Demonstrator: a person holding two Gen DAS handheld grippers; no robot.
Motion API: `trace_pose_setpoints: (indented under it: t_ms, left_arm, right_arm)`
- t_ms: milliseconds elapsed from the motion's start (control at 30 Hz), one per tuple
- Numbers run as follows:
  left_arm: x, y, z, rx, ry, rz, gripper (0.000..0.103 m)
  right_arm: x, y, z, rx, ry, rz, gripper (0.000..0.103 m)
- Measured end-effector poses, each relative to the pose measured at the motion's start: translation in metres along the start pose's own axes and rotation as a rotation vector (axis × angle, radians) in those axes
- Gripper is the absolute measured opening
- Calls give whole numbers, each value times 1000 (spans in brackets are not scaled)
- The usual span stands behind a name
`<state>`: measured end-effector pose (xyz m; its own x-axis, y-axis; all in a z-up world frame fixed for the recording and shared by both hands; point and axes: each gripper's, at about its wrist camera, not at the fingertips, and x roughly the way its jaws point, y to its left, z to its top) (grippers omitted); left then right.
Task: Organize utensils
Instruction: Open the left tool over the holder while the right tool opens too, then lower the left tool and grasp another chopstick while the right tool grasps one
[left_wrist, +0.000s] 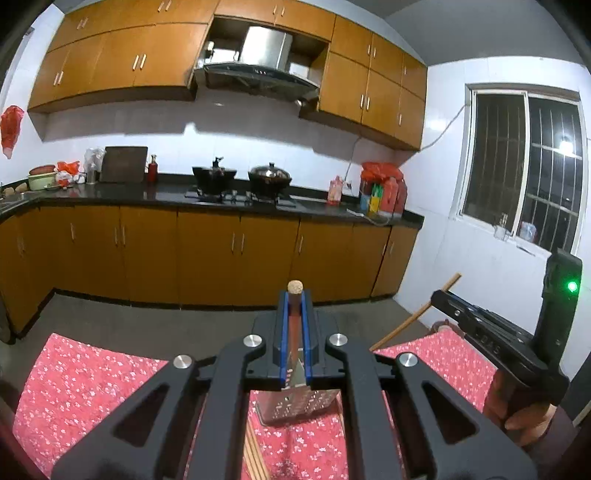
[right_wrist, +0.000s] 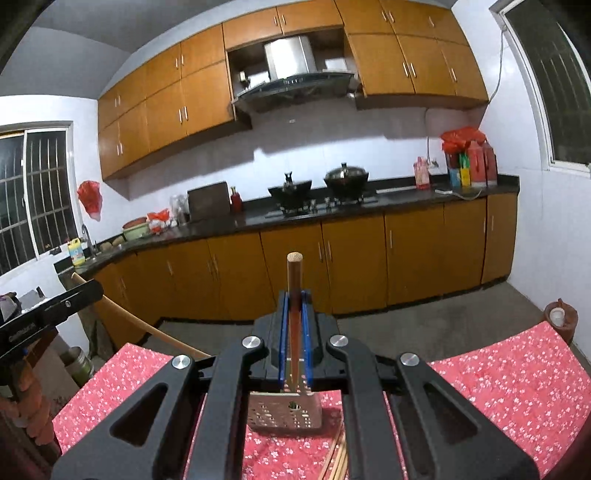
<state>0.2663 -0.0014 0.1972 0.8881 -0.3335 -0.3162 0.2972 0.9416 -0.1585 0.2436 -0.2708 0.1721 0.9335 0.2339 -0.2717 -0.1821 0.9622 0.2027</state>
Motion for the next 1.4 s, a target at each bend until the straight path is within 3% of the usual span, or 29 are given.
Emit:
trace_pose_setpoints:
  t_ms: [267,467,633,967,1033,1133,1267,1400]
  left_arm:
    - [33,7,-17,7,83,5,7]
    - [50,18,-25,-44,117,6,10]
    - [47,25,-27,-63,109,7,17]
    - [4,35,-36,-121,32,16,22]
    - [-7,38,-45,-121,24,40,23]
    - [-18,42,-66,-111,41,91,25]
    - [-12,52,-111,-102,155,167,26]
    - [0,59,-157,-103,275,222,26]
  right_arm:
    - [17,-8,-10,31,56,4,8]
    - [20,-9,-15,38,82,16,10]
    - [17,-8,-15,45,69,12,26]
    - [-36,-20,-21,68,-17,-34,26]
    - [-43,-30,-40,68,24,-77,26]
    - [-32,-43,-79,64,151,-135,26]
    - [-3,-55,-147,102,384,-141,26]
    - [14,-52,-194,126,516,-117,19]
